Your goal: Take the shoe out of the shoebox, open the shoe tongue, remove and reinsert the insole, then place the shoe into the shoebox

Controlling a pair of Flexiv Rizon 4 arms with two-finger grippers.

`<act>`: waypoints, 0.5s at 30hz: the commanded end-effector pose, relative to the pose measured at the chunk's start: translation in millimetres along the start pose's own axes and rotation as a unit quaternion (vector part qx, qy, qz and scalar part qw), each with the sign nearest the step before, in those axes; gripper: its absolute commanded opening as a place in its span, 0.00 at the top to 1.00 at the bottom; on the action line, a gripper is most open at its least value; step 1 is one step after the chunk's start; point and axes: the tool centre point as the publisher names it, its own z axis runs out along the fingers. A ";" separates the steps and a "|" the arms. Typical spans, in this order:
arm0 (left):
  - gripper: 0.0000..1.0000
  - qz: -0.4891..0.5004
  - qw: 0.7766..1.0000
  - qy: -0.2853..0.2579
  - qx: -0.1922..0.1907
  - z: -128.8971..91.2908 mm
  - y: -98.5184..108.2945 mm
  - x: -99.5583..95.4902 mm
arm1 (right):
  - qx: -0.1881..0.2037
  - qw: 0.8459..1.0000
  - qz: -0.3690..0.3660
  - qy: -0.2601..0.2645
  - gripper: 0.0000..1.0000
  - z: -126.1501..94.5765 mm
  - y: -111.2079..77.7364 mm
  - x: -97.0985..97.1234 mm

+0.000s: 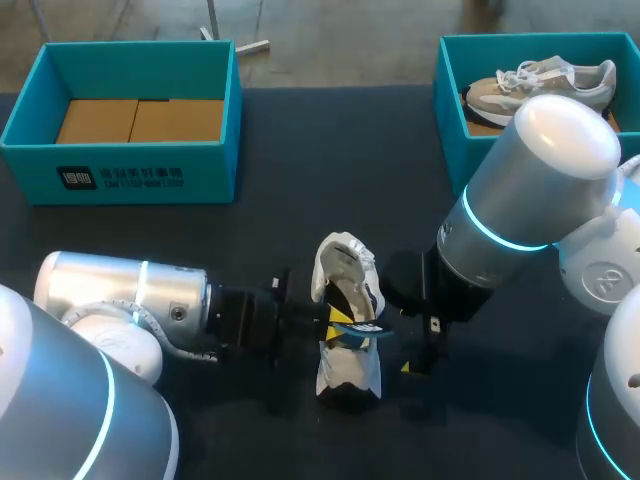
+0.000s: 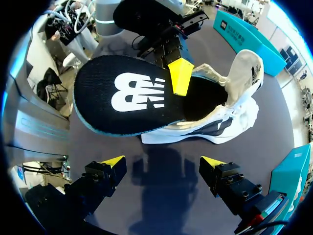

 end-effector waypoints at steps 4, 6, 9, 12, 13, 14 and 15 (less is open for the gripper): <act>1.00 0.011 1.000 0.013 0.008 2.0 -1.7 5.4 | 0.001 1.000 0.000 -0.001 0.00 1.4 0.4 1.0; 1.00 0.011 1.000 0.015 0.012 1.1 -4.0 6.6 | 0.001 1.000 0.000 -0.001 0.00 1.4 0.4 1.0; 1.00 0.013 1.000 0.016 0.015 0.7 -6.3 6.7 | 0.001 1.000 0.000 -0.001 0.00 1.4 0.4 1.0; 1.00 0.027 0.999 0.018 0.019 1.2 -9.3 7.2 | 0.001 1.000 0.000 -0.001 0.00 1.4 0.4 1.0; 1.00 0.032 0.999 0.020 0.018 1.5 -10.1 7.7 | 0.001 1.000 0.000 -0.001 0.00 1.4 0.4 1.0; 1.00 0.037 0.999 0.021 0.017 1.8 -10.7 8.4 | 0.001 1.000 0.000 -0.001 0.00 1.4 0.4 1.0; 1.00 0.044 0.999 0.022 0.015 2.5 -10.8 9.3 | 0.001 1.000 0.000 -0.001 0.00 1.4 0.4 1.0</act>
